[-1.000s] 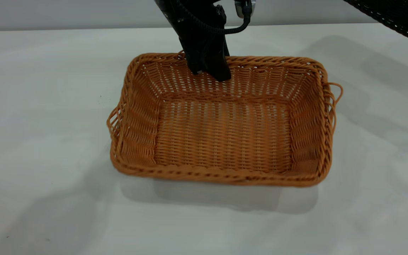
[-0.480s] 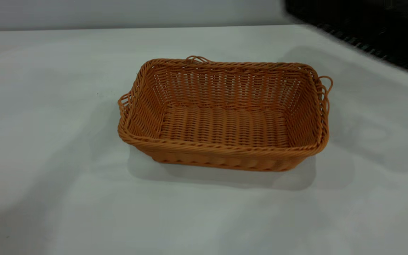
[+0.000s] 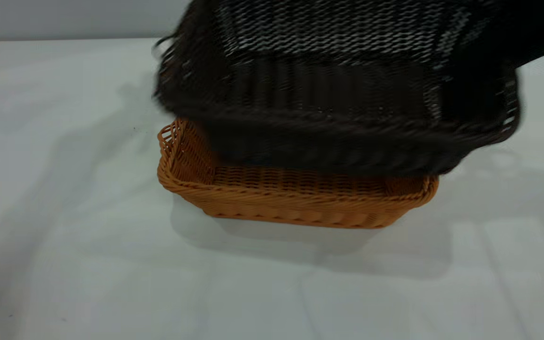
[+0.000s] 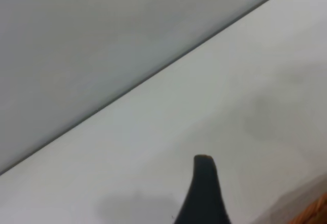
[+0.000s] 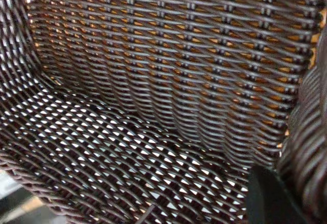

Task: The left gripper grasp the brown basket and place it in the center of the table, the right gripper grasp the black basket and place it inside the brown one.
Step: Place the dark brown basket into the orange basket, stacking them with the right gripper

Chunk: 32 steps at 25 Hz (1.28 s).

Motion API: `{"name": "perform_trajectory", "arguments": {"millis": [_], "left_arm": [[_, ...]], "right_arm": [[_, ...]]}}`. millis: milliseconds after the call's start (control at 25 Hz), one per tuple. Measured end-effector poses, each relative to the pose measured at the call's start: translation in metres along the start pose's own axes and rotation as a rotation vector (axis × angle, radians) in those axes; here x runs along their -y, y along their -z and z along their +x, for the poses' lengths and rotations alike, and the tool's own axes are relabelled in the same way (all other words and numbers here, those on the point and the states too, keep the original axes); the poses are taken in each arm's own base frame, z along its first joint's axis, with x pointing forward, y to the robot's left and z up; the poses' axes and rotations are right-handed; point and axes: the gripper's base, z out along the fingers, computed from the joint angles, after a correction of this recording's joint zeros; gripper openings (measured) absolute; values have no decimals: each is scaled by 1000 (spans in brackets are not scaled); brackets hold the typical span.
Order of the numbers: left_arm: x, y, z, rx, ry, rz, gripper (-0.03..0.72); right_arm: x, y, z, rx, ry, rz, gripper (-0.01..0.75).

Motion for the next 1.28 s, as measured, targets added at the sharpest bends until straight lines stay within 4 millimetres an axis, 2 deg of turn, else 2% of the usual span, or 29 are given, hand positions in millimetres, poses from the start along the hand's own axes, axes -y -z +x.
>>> {"name": "perform_trajectory", "arguments": {"millis": [80, 200, 560, 760, 880, 960, 1120, 1280], "left_arm": [[0, 0, 0, 0, 0, 0, 533], [0, 0, 0, -2, 0, 2, 533], [1, 0, 0, -3, -1, 3, 533], [1, 0, 0, -3, -1, 3, 533], [0, 0, 0, -1, -13, 1, 533], [0, 0, 0, 3, -24, -2, 533], [1, 7, -5, 20, -34, -8, 533], [6, 37, -21, 80, -60, -31, 533]], "right_arm": [[-3, -16, -1, -18, 9, 8, 82], [4, -34, -5, -22, -19, 17, 82], [25, -65, -15, 26, -114, 23, 82], [28, -68, -17, 47, -119, 31, 84], [28, -68, -18, 54, -114, 28, 115], [27, -68, -18, 55, -108, 23, 183], [19, -58, -20, 78, -68, 13, 405], [6, -33, -26, 117, 79, 63, 605]]}}
